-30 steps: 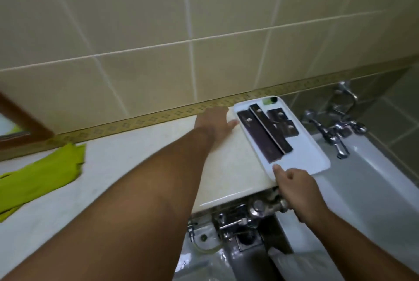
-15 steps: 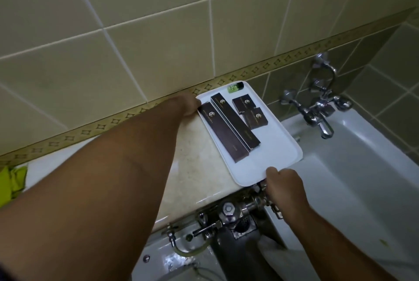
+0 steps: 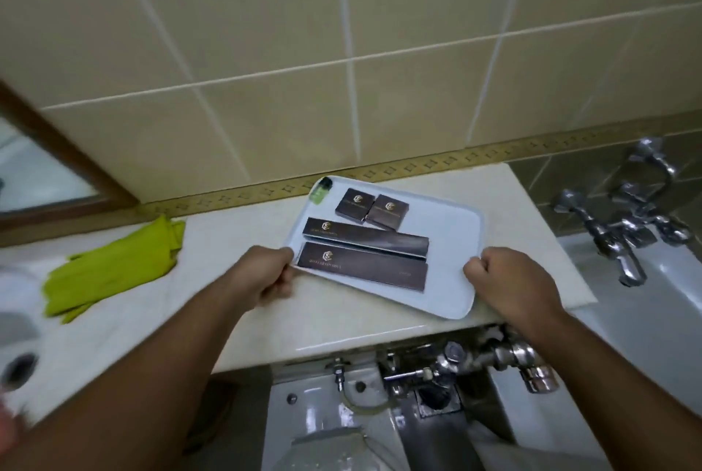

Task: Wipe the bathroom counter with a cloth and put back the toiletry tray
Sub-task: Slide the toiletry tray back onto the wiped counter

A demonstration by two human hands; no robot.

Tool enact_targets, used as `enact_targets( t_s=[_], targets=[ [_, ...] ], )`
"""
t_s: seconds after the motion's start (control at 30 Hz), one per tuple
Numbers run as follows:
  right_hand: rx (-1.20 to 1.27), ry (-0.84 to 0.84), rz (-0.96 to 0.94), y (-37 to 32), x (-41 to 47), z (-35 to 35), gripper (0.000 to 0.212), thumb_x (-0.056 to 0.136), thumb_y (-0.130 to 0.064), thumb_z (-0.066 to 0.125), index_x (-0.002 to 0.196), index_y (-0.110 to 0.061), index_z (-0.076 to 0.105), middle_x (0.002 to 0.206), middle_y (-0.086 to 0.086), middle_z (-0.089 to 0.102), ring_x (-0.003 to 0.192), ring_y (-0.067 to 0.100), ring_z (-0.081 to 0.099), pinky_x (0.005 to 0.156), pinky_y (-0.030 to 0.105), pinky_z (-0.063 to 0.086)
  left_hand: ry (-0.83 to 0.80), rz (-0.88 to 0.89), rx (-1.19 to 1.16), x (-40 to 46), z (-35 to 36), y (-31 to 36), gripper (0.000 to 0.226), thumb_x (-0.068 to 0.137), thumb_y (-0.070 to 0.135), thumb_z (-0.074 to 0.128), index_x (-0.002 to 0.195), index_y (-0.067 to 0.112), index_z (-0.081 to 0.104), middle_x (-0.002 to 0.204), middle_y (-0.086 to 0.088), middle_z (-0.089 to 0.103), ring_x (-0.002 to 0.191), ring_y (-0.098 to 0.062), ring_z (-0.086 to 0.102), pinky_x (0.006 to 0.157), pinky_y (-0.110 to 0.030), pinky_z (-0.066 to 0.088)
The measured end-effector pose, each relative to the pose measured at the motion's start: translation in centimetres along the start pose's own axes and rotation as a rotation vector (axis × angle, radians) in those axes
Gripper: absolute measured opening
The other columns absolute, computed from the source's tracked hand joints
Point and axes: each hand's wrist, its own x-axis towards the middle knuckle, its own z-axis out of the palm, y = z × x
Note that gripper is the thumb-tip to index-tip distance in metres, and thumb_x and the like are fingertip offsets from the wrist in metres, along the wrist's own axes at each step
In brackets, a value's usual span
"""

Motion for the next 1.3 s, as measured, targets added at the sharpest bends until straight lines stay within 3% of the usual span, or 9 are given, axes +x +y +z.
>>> enact_targets(
  t_s=[0.2,0.33,0.5,0.83,0.93,1.03,1.1,1.2,1.3],
  targets=[
    [-0.182,-0.112,-0.255,-10.3,4.9,3.4,0.033,0.090,-0.031,0.040,0.061,-0.018,0.050,0.064,-0.001,0.055,0.059,0.017,0.050,0.049,0.028,0.028,0.097,-0.179,-0.167,-2.2,-6.7,-6.6,0.032,0.095,0.021,0.040,0.067,0.010,0.051,0.048,0.000,0.053,0.030,-0.011,0.048,0.033,-0.013,0.022],
    [-0.302,-0.181,-0.313,-14.6,7.2,6.1,0.027,0.093,-0.030,0.036,0.078,-0.019,0.055,0.083,0.001,0.059,0.078,0.022,0.055,0.065,0.029,0.037,0.097,-0.263,-0.203,-1.6,-8.5,-8.1,0.030,0.096,0.020,0.035,0.071,0.012,0.049,0.050,0.002,0.050,0.036,-0.011,0.049,0.033,-0.012,0.020],
    [-0.479,-0.173,-0.295,-16.1,8.8,8.7,0.022,0.093,-0.021,0.035,0.087,-0.022,0.057,0.101,0.001,0.067,0.087,0.024,0.058,0.070,0.029,0.039,0.080,-0.326,-0.159,0.5,-9.3,-7.7,0.031,0.094,0.016,0.033,0.068,0.013,0.049,0.037,0.004,0.049,0.023,-0.007,0.040,0.032,-0.010,0.019],
    [-0.589,-0.144,-0.241,-16.6,8.6,10.3,0.022,0.091,-0.013,0.038,0.087,-0.022,0.058,0.082,-0.001,0.057,0.075,0.023,0.052,0.068,0.030,0.039,-0.012,-0.451,-0.184,2.6,-10.4,-7.7,0.043,0.100,0.016,0.025,0.066,0.014,0.051,0.035,0.008,0.050,0.023,-0.005,0.043,0.033,-0.009,0.018],
    [-0.587,-0.175,-0.245,-16.8,8.4,9.8,0.031,0.095,-0.016,0.036,0.102,-0.018,0.065,0.099,0.001,0.067,0.082,0.022,0.055,0.072,0.031,0.042,-0.025,-0.441,-0.205,1.8,-10.1,-7.5,0.044,0.102,0.018,0.027,0.066,0.013,0.052,0.036,0.007,0.050,0.023,-0.005,0.043,0.033,-0.009,0.018],
    [-0.569,-0.199,-0.214,-17.2,7.4,8.4,0.038,0.099,-0.027,0.032,0.122,-0.017,0.062,0.120,0.004,0.063,0.106,0.025,0.060,0.082,0.035,0.045,0.038,-0.361,-0.186,-0.1,-9.8,-7.8,0.046,0.103,0.027,0.034,0.065,0.012,0.054,0.036,0.003,0.050,0.025,-0.008,0.041,0.033,-0.011,0.022],
    [-0.494,-0.107,-0.166,-19.2,6.2,7.0,0.044,0.099,-0.039,0.035,0.127,-0.015,0.057,0.128,0.010,0.055,0.113,0.030,0.057,0.086,0.038,0.045,0.167,-0.214,-0.183,-0.8,-11.5,-9.1,0.048,0.100,0.036,0.046,0.065,0.007,0.060,0.045,-0.007,0.058,0.032,-0.017,0.048,0.036,-0.018,0.039],
    [-0.201,-0.023,-0.288,-25.6,4.0,6.1,0.046,0.095,-0.045,0.043,0.116,-0.009,0.062,0.121,0.018,0.058,0.107,0.038,0.059,0.085,0.039,0.048,0.517,-0.117,0.055,-1.4,-18.2,-12.2,0.054,0.091,0.050,0.056,0.093,-0.003,0.070,0.095,-0.024,0.071,0.078,-0.036,0.069,0.072,-0.041,0.055],
    [0.267,-0.382,-0.345,-33.7,0.9,7.8,0.036,0.094,-0.039,0.052,0.086,-0.007,0.067,0.093,0.016,0.068,0.084,0.035,0.064,0.072,0.034,0.048,0.739,-0.195,0.170,-0.9,-24.9,-15.7,0.059,0.090,0.049,0.056,0.116,-0.003,0.063,0.122,-0.026,0.063,0.108,-0.041,0.062,0.080,-0.039,0.048]
  ],
)
